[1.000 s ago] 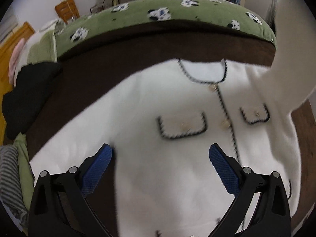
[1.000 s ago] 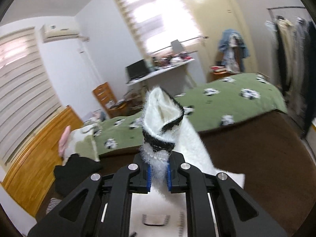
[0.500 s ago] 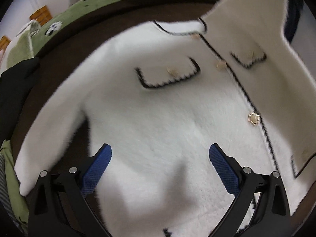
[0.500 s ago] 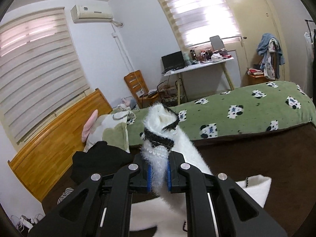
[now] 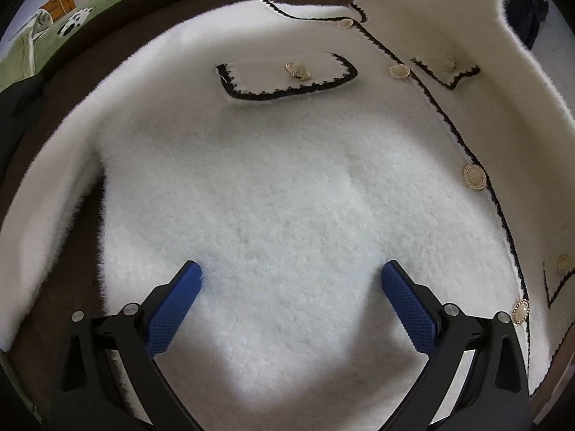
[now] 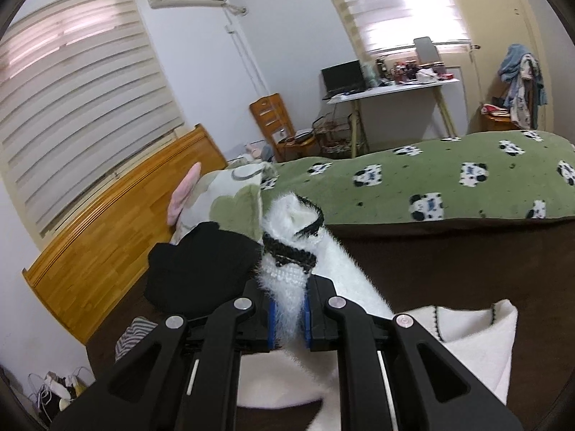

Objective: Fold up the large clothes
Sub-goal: 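Carry the held sleeve with the right tool across the cardigan body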

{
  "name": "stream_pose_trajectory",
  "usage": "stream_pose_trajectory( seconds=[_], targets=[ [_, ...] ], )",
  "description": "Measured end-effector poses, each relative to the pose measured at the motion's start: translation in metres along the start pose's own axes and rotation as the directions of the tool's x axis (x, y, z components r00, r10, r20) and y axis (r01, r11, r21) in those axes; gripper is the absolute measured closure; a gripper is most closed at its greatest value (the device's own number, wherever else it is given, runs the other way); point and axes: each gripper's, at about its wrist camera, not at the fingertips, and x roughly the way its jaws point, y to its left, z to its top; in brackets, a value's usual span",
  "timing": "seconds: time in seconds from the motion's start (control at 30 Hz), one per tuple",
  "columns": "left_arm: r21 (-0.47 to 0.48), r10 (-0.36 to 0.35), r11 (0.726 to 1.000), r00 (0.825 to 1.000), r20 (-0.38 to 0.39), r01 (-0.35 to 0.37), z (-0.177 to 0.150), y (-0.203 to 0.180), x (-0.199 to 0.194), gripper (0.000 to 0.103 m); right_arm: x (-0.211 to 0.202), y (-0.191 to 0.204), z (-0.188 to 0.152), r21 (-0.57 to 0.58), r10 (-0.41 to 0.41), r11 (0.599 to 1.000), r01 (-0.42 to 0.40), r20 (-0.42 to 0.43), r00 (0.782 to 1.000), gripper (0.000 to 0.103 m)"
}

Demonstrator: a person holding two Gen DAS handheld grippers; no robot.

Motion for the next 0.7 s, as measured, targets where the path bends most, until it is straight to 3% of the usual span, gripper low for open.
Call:
stream_pose_trajectory(
  seconds=[0.2,0.33,0.5,0.7],
  targets=[
    [0.001,-0.018,1.0,1.0,0.011,0.018,-0.003,0.003,-0.003,0.006,0.026,0.04,0.002,-0.022,0.064,0.998,-0.064,-0.015,0.998,0.092],
    [-0.051,-0.023,0.998,0.999,0.037,0.024,-0.01,0.022,-0.025,0.007,0.046,0.068,0.003,-0.019,0.119,0.993,-0.12,-0.021,0.993,0.092],
    [-0.192,0.091,0.978,0.993,0.068,-0.077,-0.051,0.077,-0.082,0.006,0.08,0.101,-0.006,-0.017,0.172,0.985,-0.174,-0.055,0.983,0.092],
    [-0.316,0.202,0.928,0.979,-0.014,-0.196,-0.122,0.137,-0.125,0.006,0.123,0.14,-0.02,-0.037,0.204,0.977,-0.208,-0.102,0.974,0.092]
  ],
)
